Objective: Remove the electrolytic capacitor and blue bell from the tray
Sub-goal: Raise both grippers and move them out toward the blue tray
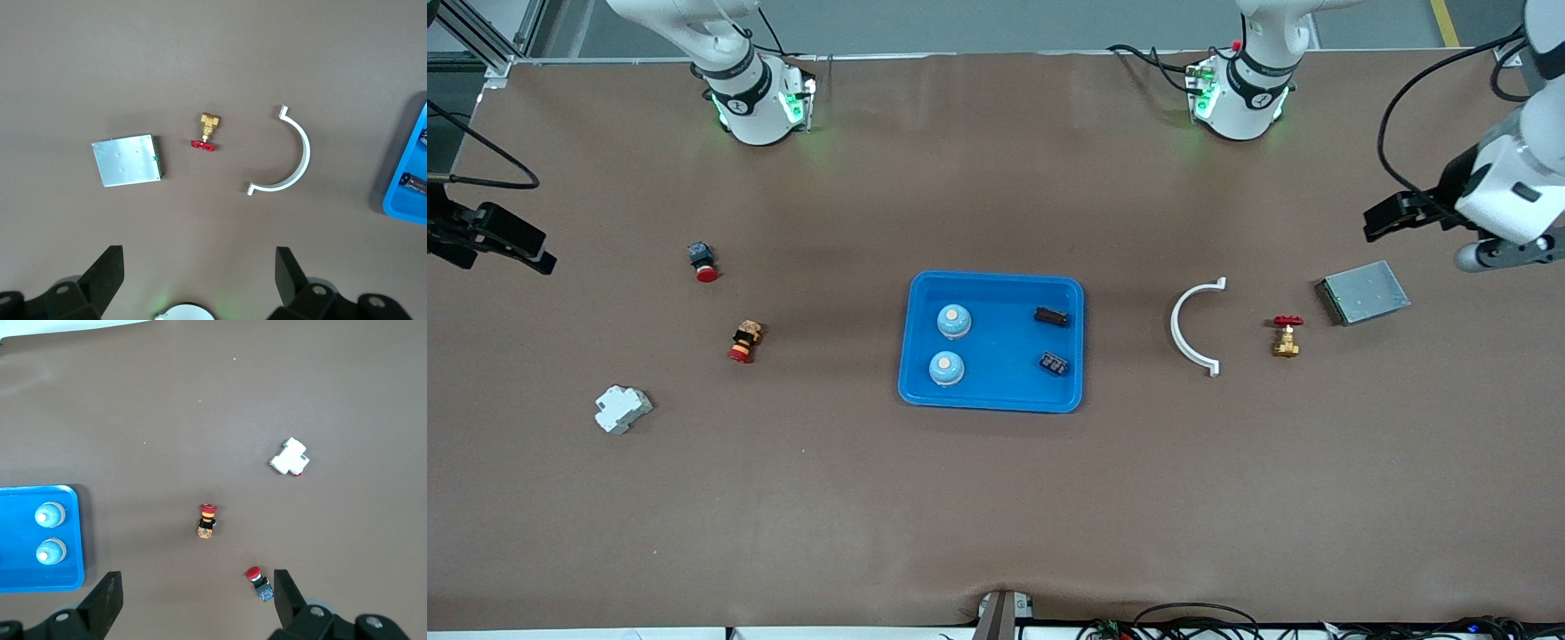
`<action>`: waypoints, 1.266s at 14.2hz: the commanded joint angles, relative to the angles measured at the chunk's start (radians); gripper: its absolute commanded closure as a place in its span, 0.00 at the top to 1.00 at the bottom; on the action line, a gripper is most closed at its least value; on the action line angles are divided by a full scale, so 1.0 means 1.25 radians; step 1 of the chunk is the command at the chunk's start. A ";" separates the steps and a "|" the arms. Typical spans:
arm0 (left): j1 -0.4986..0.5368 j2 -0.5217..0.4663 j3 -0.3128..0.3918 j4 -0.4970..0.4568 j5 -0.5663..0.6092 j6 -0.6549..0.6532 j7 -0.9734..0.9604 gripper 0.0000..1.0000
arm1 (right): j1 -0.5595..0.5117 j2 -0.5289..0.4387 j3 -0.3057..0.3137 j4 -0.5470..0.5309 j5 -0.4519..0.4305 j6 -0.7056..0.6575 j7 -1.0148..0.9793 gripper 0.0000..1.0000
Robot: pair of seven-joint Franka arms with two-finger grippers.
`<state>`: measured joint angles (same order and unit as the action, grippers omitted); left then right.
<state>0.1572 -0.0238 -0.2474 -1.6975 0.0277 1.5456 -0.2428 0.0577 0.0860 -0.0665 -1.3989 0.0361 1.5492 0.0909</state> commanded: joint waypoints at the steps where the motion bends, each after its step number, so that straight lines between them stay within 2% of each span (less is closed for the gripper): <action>1: 0.003 -0.024 -0.016 -0.045 0.004 0.024 -0.043 1.00 | 0.016 0.002 -0.001 -0.001 -0.013 0.004 0.008 1.00; 5: 0.003 -0.047 -0.045 -0.130 0.004 0.090 -0.134 1.00 | 0.058 0.002 -0.001 -0.003 -0.010 -0.002 0.017 1.00; 9: 0.006 -0.072 -0.057 -0.224 0.005 0.194 -0.184 1.00 | 0.139 0.002 0.000 -0.007 -0.007 -0.009 0.192 1.00; 13: 0.004 -0.073 -0.076 -0.295 0.005 0.277 -0.289 1.00 | 0.220 0.008 0.002 -0.022 0.008 -0.009 0.205 1.00; 16: 0.003 -0.058 -0.086 -0.326 0.006 0.305 -0.374 1.00 | 0.286 0.035 0.002 -0.023 0.029 -0.006 0.334 1.00; 18: 0.003 -0.057 -0.087 -0.389 0.006 0.384 -0.389 1.00 | 0.333 0.064 0.002 -0.025 0.029 -0.004 0.406 1.00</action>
<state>0.1550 -0.0755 -0.3500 -2.1015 0.0277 1.9417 -0.6990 0.4216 0.1319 -0.0546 -1.4359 0.0620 1.5439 0.5163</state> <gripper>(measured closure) 0.000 0.000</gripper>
